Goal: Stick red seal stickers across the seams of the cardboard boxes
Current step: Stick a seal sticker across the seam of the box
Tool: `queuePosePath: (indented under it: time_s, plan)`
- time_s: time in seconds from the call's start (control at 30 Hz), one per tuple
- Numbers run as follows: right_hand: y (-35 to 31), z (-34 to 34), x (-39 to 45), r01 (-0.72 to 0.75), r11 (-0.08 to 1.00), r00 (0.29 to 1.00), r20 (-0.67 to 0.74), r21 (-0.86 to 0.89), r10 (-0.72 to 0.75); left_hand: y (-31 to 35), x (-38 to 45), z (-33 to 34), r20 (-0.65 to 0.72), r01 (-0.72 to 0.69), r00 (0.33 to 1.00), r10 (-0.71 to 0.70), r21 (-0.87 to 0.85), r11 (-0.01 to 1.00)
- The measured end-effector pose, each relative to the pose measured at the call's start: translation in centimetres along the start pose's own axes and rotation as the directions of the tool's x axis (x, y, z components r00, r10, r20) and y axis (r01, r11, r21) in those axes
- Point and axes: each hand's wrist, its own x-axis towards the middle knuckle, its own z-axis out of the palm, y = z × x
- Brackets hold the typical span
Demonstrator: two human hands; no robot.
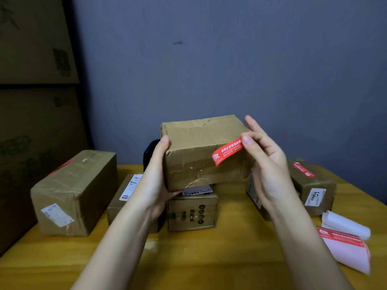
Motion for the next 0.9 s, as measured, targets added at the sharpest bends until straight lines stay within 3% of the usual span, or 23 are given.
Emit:
queuePosePath:
  time_s: [0.03, 0.1, 0.17, 0.23, 0.3, 0.37, 0.5, 0.6, 0.73, 0.8, 0.9]
  plan:
    - [-0.3, 0.0, -0.1, -0.004, 1.000, 1.000, -0.008, -0.007, 0.004, 0.4, 0.0, 0.3, -0.007, -0.004, 1.000, 0.005, 0.069, 0.998]
    - [-1.1, 0.2, -0.3, -0.035, 0.999, 0.998, -0.045, 0.004, 0.036, 1.2, 0.7, 1.0, -0.147, -0.021, 0.987, 0.058, 0.240, 0.971]
    - [-1.8, 0.1, -0.3, -0.103, 0.993, 0.992, -0.073, 0.057, 0.107, 1.1, 0.0, 0.9, -0.170, -0.219, 0.933, 0.318, 0.434, 0.874]
    - [-2.8, -0.3, -0.5, -0.181, 0.977, 0.979, -0.072, 0.116, 0.190, 0.4, -1.3, 0.9, 0.045, -0.482, 0.834, 0.550, 0.546, 0.685]
    - [-4.0, -0.7, -1.0, -0.235, 0.958, 0.968, -0.044, 0.163, 0.245, 0.0, -2.7, 0.0, 0.260, -0.616, 0.773, 0.578, 0.522, 0.589]
    - [-5.0, -1.1, -1.6, -0.270, 0.944, 0.960, -0.018, 0.188, 0.278, -0.2, -2.9, -0.8, 0.348, -0.672, 0.734, 0.583, 0.496, 0.550]
    - [-6.2, -1.9, -3.0, -0.300, 0.949, 0.953, 0.003, 0.091, 0.301, 0.2, -4.6, -0.2, 0.291, -0.508, 0.855, 0.429, 0.302, 0.807]
    - [-6.6, -2.4, -4.1, -0.292, 0.955, 0.956, 0.006, 0.050, 0.292, 0.0, -5.6, 0.2, 0.204, -0.349, 0.926, 0.318, 0.136, 0.927]
    - [-5.8, -2.3, -5.5, -0.299, 0.954, 0.954, -0.026, 0.002, 0.299, -0.7, -5.7, 0.1, 0.155, -0.198, 0.972, 0.175, 0.153, 0.968]
    - [-5.1, -2.2, -6.1, -0.337, 0.939, 0.938, -0.058, 0.062, 0.341, -1.0, -4.9, 0.1, 0.058, -0.078, 0.996, 0.068, 0.187, 0.979]
    - [-4.3, -2.0, -6.9, -0.385, 0.913, 0.914, -0.083, 0.134, 0.398, -2.1, -4.9, -1.0, 0.035, 0.110, 0.992, -0.118, 0.182, 0.977]
